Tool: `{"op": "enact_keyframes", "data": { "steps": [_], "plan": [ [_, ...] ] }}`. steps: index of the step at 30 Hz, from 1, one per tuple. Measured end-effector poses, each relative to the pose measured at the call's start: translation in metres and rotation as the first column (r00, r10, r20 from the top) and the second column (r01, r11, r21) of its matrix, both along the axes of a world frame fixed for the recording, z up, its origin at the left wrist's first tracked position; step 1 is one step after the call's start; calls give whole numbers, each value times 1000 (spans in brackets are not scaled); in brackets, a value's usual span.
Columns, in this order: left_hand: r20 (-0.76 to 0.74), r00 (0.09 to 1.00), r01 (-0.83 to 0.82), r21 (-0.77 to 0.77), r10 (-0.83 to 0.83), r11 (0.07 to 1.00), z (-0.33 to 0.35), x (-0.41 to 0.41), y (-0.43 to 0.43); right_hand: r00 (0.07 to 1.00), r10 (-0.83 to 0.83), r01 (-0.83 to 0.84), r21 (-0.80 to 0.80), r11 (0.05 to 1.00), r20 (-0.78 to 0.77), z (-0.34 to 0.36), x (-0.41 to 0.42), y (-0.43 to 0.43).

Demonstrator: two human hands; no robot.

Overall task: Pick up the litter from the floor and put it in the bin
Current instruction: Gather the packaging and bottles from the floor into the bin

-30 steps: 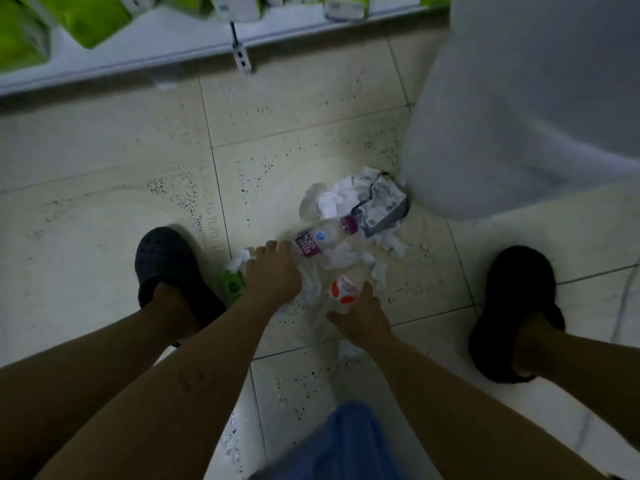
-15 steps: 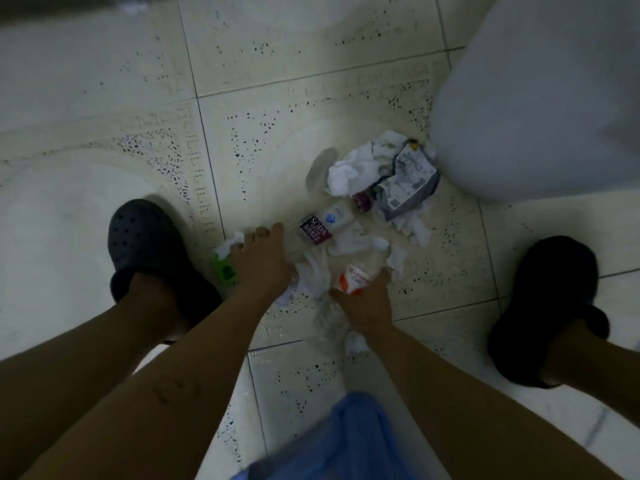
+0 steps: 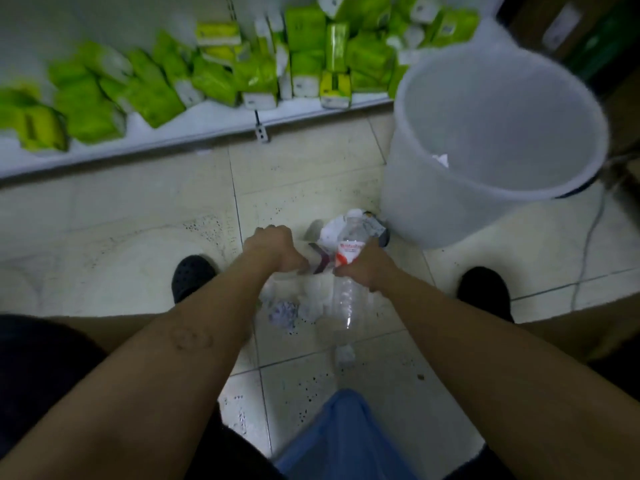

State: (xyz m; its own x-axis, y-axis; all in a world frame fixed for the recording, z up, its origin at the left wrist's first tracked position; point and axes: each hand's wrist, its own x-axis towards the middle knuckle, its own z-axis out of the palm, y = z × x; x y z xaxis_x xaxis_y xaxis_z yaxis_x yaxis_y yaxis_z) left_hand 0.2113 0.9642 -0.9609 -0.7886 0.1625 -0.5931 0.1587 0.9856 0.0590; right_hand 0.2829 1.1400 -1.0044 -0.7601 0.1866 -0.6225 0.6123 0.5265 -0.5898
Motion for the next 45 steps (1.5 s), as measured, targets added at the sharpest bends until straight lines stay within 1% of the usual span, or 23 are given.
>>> {"op": "enact_keyframes", "data": {
  "steps": [4, 7, 10, 14, 16, 18, 21, 22, 23, 25, 27, 29, 33, 35, 36, 38, 40, 42, 45],
  "plan": [
    [-155, 984, -75, 92, 89, 993, 48, 13, 4, 990, -52, 56, 34, 998, -129, 63, 4, 25],
    [-263, 957, -77, 162, 119, 984, 81, 20, 10, 982, -34, 46, 60, 997, -188, 103, 9, 45],
    [-371, 915, -66, 249, 158, 966, 112, 22, 22, 957, 4, 36, 131, 991, -291, 144, 8, 66],
    [-401, 883, -70, 398, 242, 915, 141, 20, 51, 922, 31, 50, 198, 979, -385, 193, 0, 101],
    [-370, 871, -109, 498, 324, 861, 150, 18, 69, 905, 37, 60, 213, 975, -423, 210, -6, 123],
    [-306, 848, -170, 616, 433, 769, 155, 17, 85, 888, 2, 104, 206, 973, -460, 218, -10, 144],
    [-150, 805, -258, 782, 573, 567, 150, 12, 111, 860, -137, 215, 106, 971, -492, 210, -11, 176],
    [-97, 788, -290, 813, 608, 505, 144, 10, 120, 857, -187, 252, 75, 965, -480, 204, -12, 185],
    [-59, 773, -316, 828, 632, 463, 138, 7, 128, 859, -232, 282, 44, 958, -456, 199, -13, 193],
    [-15, 761, -357, 826, 649, 437, 126, 0, 145, 855, -332, 344, -43, 938, -397, 190, -18, 205],
    [16, 767, -395, 800, 641, 452, 114, -9, 162, 841, -412, 402, -105, 910, -351, 181, -25, 215],
    [74, 770, -437, 785, 634, 440, 106, -17, 178, 842, -430, 420, -103, 901, -325, 172, -32, 221],
    [181, 766, -484, 794, 616, 369, 102, -25, 199, 836, -442, 442, -80, 894, -325, 160, -44, 226],
    [202, 794, -471, 801, 573, 370, 104, -27, 204, 836, -436, 447, -48, 893, -334, 160, -47, 230],
    [192, 816, -450, 804, 546, 389, 106, -27, 204, 836, -430, 446, -35, 895, -341, 161, -47, 231],
    [121, 852, -390, 796, 510, 463, 108, -25, 198, 837, -413, 434, -23, 901, -360, 164, -45, 230],
    [58, 881, -345, 757, 470, 555, 109, -23, 184, 856, -360, 397, 26, 917, -370, 166, -41, 226],
    [49, 911, -320, 709, 409, 628, 108, -17, 164, 878, -293, 348, 85, 933, -378, 169, -36, 217],
    [45, 929, -303, 662, 367, 686, 102, -5, 133, 903, -182, 252, 136, 958, -390, 177, -30, 197]
  ]
}}
